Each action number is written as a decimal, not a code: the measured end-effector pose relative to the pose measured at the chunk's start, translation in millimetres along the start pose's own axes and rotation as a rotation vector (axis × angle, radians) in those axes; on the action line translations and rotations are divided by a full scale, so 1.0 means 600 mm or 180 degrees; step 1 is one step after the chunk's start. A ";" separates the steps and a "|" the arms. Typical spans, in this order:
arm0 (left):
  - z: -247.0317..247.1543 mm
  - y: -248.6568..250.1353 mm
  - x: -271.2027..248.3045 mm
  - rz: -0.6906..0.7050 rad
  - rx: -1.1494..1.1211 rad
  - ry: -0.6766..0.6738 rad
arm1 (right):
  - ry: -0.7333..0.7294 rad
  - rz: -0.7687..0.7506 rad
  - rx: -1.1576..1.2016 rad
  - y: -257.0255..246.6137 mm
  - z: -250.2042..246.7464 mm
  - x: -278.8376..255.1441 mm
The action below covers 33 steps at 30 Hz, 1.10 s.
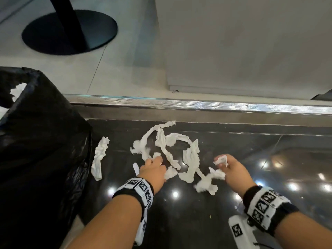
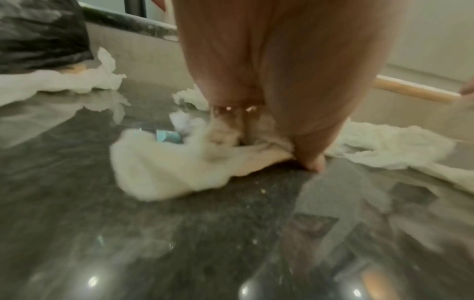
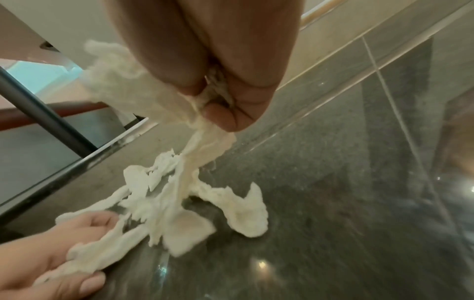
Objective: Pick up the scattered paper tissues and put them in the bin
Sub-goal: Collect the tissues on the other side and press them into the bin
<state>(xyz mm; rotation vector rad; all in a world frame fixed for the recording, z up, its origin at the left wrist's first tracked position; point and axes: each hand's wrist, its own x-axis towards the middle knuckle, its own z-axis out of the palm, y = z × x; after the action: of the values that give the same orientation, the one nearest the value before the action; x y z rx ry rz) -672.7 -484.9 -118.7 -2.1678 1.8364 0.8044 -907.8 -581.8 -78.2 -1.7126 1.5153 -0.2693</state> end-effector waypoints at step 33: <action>-0.408 -0.208 -0.366 -0.1219 -0.1584 0.4101 | -0.1474 -0.1073 -0.2173 -0.222 0.280 0.082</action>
<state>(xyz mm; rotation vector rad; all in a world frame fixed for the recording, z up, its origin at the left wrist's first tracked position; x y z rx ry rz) -503.9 -386.4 173.7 -3.6914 1.4582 -0.4490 -691.9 -562.2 -112.7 -2.3542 1.0173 0.5086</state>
